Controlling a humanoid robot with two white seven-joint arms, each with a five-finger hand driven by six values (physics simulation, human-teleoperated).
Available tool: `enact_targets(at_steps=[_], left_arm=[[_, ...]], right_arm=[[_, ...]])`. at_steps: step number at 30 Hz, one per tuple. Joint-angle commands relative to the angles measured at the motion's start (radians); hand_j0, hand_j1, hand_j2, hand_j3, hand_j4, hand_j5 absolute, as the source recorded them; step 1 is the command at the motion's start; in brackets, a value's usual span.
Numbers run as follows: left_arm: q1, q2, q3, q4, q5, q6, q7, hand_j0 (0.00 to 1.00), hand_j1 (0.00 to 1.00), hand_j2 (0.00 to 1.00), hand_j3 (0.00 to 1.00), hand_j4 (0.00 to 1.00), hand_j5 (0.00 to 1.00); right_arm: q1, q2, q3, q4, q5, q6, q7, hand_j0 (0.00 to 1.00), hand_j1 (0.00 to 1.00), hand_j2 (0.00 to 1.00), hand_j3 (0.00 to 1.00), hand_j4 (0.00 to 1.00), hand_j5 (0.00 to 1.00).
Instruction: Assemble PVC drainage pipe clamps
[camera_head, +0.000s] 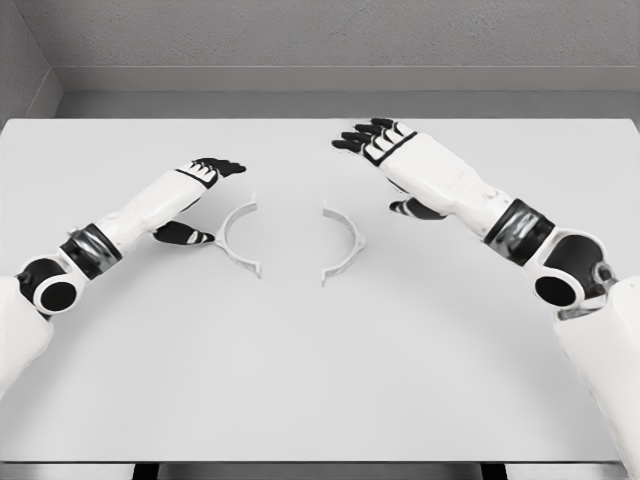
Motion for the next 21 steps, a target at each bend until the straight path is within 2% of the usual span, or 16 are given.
enact_targets(at_steps=[1, 5, 7, 9, 21], left_arm=[[0.000, -0.011, 0.000, 0.000, 0.006, 0.000, 0.000, 1.00, 1.00, 1.00, 1.00, 1.00, 1.00], [0.000, -0.013, 0.000, 0.002, 0.006, 0.000, 0.000, 1.00, 1.00, 1.00, 1.00, 1.00, 1.00], [0.000, -0.013, 0.000, 0.000, 0.006, 0.000, 0.000, 1.00, 1.00, 1.00, 1.00, 1.00, 1.00], [0.000, -0.014, 0.000, 0.000, 0.006, 0.000, 0.000, 1.00, 1.00, 1.00, 1.00, 1.00, 1.00], [-0.015, -0.033, 0.002, 0.037, 0.006, 0.000, 0.000, 1.00, 1.00, 1.00, 1.00, 1.00, 1.00]], right_arm=[[0.002, -0.082, -0.141, -0.054, -0.037, -0.025, -0.001, 1.00, 1.00, 1.00, 1.00, 1.00, 1.00], [0.117, -0.124, -0.279, -0.048, -0.035, -0.139, 0.001, 1.00, 1.00, 1.00, 1.00, 1.00, 1.00], [0.135, -0.128, -0.319, -0.002, -0.035, -0.139, 0.001, 1.00, 1.00, 1.00, 1.00, 1.00, 1.00], [0.143, -0.122, -0.325, 0.036, -0.037, -0.139, 0.001, 1.00, 1.00, 1.00, 1.00, 1.00, 1.00], [0.146, -0.121, -0.317, 0.038, -0.038, -0.139, 0.002, 1.00, 1.00, 1.00, 1.00, 1.00, 1.00]])
